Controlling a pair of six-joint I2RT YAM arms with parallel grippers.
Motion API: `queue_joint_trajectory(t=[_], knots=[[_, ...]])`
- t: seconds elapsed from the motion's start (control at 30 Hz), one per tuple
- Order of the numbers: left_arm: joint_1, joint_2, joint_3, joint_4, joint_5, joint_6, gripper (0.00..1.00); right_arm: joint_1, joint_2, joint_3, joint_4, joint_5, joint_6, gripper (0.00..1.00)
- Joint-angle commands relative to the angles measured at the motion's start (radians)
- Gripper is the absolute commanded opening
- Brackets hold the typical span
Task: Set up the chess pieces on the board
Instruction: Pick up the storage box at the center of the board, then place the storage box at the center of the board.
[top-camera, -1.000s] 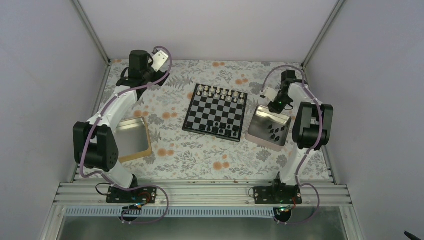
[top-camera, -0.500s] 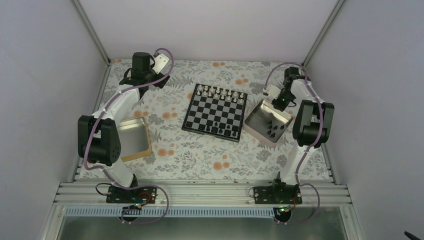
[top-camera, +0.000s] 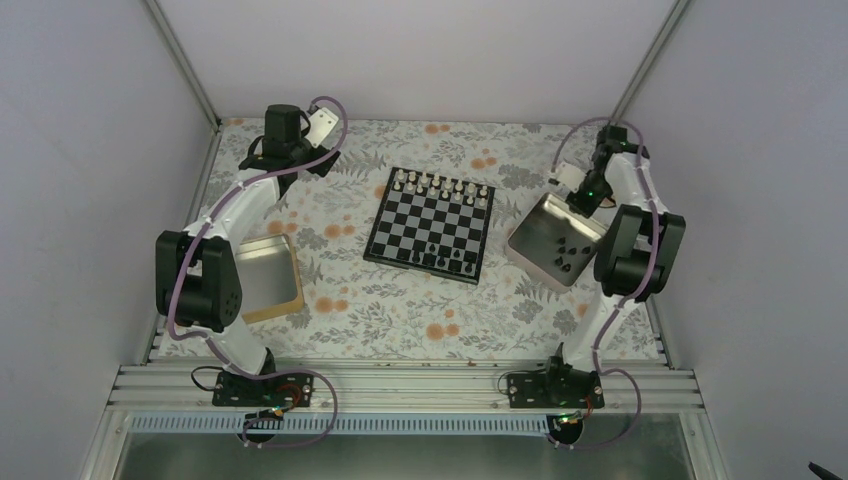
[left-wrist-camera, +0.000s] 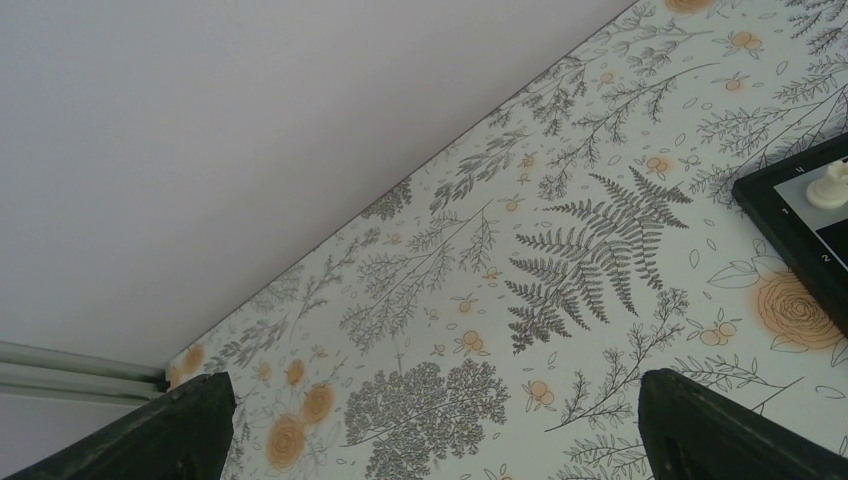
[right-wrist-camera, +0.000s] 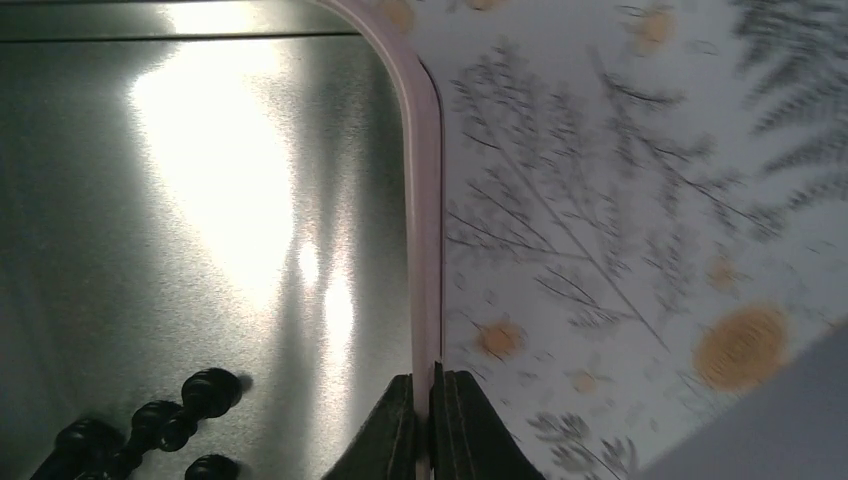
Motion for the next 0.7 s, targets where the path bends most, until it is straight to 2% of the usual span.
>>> queue_joint_trajectory(t=[0.0, 0.23, 0.37, 0.67], knots=[[0.003, -0.027, 0.000, 0.015, 0.002, -0.006, 1.00, -0.035, -0.055, 0.113, -0.130, -0.071, -0.033, 0.05], [0.006, -0.062, -0.021, 0.023, 0.001, -0.009, 1.00, -0.016, -0.061, 0.257, -0.270, -0.168, -0.040, 0.05], [0.014, -0.084, -0.034, 0.028, 0.005, -0.009, 1.00, 0.039, -0.089, 0.270, -0.279, -0.200, -0.020, 0.04], [0.081, -0.138, -0.057, 0.022, 0.033, -0.010, 1.00, 0.402, -0.126, 0.305, -0.279, -0.217, 0.116, 0.05]])
